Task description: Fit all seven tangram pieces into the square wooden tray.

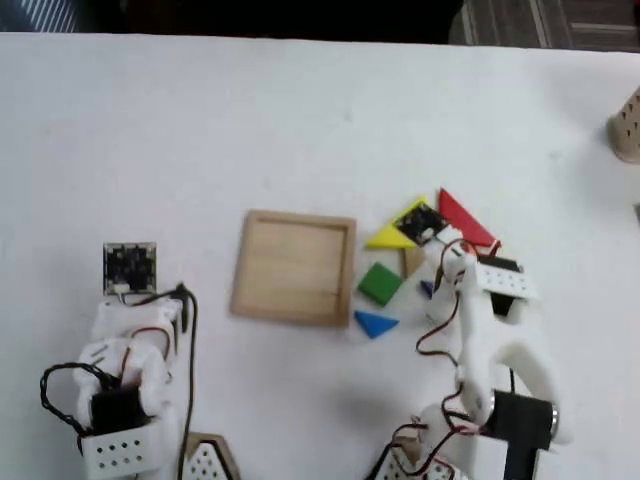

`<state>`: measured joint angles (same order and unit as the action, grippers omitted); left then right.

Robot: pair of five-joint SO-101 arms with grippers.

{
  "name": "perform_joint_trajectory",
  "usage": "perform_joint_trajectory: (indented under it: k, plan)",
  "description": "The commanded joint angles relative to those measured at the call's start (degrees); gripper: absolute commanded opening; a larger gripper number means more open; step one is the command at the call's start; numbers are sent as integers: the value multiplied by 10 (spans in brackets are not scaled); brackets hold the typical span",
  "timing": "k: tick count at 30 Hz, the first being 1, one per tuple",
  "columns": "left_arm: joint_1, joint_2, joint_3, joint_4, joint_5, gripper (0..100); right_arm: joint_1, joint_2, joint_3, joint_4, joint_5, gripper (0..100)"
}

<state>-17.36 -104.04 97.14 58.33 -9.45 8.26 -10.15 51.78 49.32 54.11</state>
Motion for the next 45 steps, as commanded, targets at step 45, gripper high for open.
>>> perform_joint_trajectory:
  k: [45]
  plan:
    - [-5,-6,-2,-17,0,207,135,-110,-216,304,-156,18]
